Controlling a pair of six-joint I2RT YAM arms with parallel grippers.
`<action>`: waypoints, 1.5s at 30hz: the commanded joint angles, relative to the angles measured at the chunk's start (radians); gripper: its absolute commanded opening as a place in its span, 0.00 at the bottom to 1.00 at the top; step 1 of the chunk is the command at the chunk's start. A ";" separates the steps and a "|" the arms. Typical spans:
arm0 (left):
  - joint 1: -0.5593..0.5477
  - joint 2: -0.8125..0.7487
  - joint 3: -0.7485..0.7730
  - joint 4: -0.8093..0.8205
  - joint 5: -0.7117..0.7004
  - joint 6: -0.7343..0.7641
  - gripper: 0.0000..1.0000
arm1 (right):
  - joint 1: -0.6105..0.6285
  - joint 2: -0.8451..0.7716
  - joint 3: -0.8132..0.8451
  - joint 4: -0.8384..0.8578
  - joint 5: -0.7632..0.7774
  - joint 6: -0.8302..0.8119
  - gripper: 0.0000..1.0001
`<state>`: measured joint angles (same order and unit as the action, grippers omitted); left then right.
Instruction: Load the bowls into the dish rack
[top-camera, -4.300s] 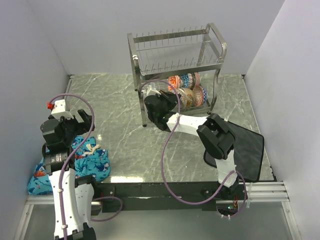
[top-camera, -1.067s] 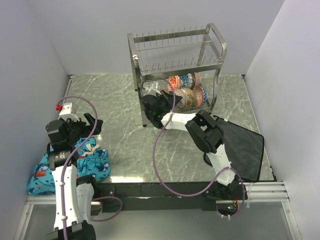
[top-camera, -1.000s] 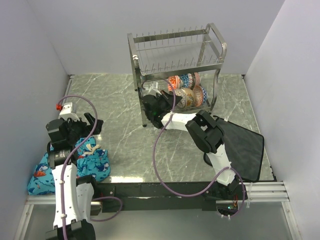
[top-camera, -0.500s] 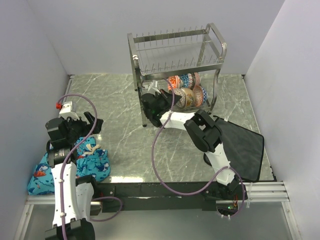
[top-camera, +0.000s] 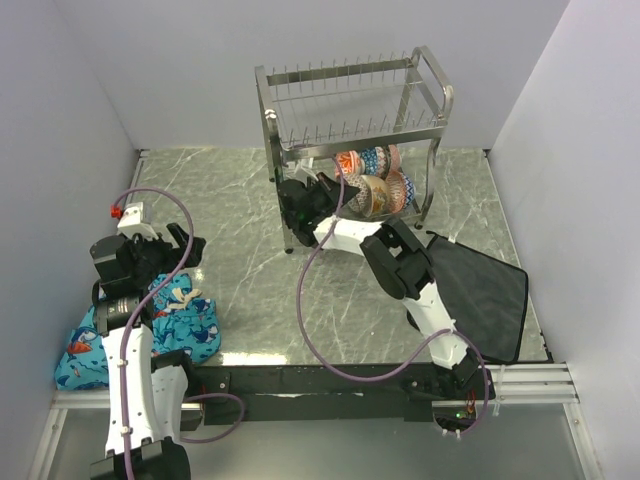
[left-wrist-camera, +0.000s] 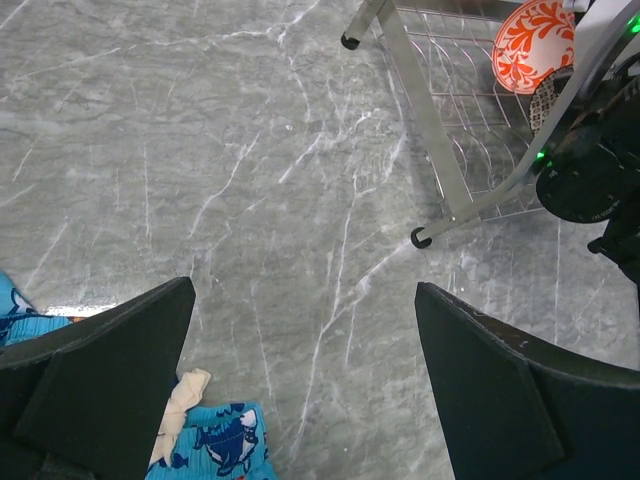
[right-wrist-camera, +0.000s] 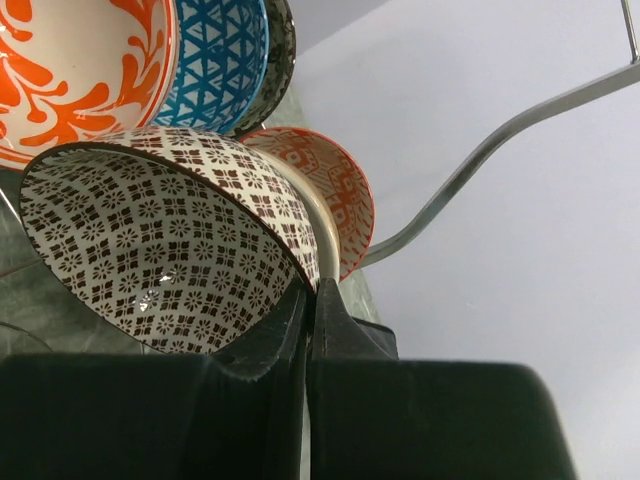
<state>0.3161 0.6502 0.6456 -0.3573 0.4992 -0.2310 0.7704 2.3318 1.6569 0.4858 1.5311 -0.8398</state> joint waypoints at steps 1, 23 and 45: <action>0.008 -0.003 0.043 -0.009 -0.021 0.028 0.99 | -0.026 0.090 0.055 0.036 0.116 0.041 0.00; 0.037 -0.021 0.062 -0.019 -0.017 0.024 0.99 | 0.058 0.064 -0.022 0.020 0.101 0.036 0.23; 0.037 -0.055 0.081 0.003 -0.045 0.019 0.99 | 0.075 -0.149 -0.137 -0.012 0.034 0.018 0.84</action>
<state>0.3485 0.6281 0.6704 -0.3836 0.4725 -0.2264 0.8337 2.3142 1.5562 0.4473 1.4815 -0.8368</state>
